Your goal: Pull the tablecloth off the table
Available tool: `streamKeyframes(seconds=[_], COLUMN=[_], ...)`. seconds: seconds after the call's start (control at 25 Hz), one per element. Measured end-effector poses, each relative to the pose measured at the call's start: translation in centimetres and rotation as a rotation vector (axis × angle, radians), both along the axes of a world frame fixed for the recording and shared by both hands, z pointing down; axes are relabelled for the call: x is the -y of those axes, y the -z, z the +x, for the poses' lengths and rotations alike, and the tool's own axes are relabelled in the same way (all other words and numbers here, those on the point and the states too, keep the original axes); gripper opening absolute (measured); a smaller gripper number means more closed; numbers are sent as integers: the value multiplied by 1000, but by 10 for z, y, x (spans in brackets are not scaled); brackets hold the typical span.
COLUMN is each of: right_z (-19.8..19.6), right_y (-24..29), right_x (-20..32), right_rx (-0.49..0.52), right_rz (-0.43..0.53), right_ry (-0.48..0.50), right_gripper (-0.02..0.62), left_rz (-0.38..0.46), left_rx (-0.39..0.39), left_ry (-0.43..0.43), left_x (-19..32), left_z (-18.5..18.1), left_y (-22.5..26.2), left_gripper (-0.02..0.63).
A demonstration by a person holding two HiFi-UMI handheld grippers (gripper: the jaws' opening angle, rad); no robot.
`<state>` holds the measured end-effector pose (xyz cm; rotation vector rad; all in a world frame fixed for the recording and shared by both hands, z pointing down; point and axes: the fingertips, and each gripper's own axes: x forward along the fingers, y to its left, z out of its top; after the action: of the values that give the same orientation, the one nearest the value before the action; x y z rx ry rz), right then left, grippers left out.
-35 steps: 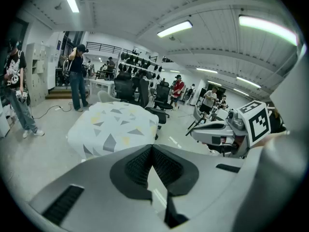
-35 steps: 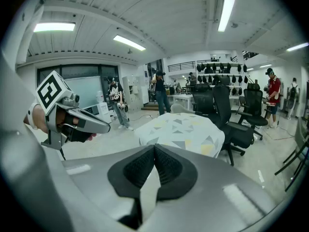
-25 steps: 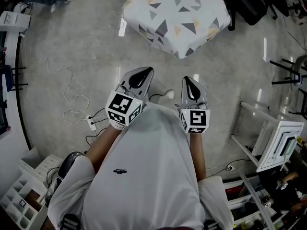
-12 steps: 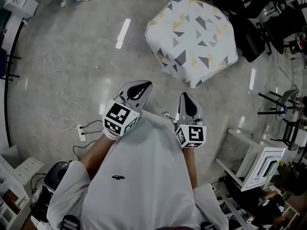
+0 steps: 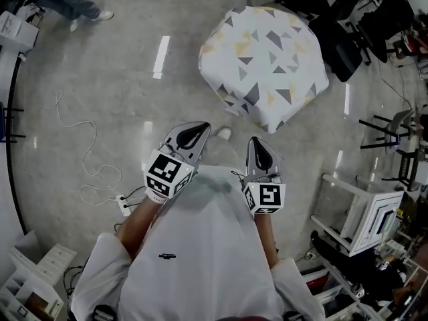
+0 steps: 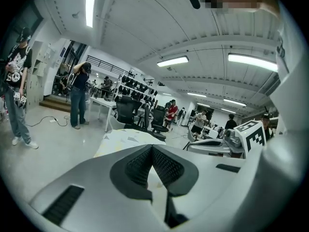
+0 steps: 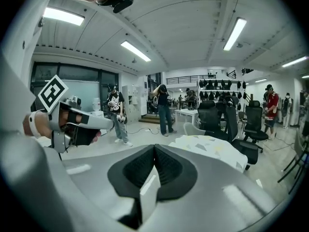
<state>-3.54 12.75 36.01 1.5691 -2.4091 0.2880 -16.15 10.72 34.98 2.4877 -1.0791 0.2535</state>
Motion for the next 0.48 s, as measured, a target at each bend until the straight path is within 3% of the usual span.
streamKeyframes(seconds=[0.36, 0.48], right_z=[43, 67], right_y=[-25, -32], right_x=[33, 46], right_rx=[14, 20], right_rz=[-56, -61], right_ry=[-96, -157], right_gripper=[12, 17], left_rz=[-23, -29], left_rx=[29, 81], left_ry=[-58, -101], left_x=[45, 65], left_z=[25, 39], left_y=[-4, -12], left_gripper=[6, 8])
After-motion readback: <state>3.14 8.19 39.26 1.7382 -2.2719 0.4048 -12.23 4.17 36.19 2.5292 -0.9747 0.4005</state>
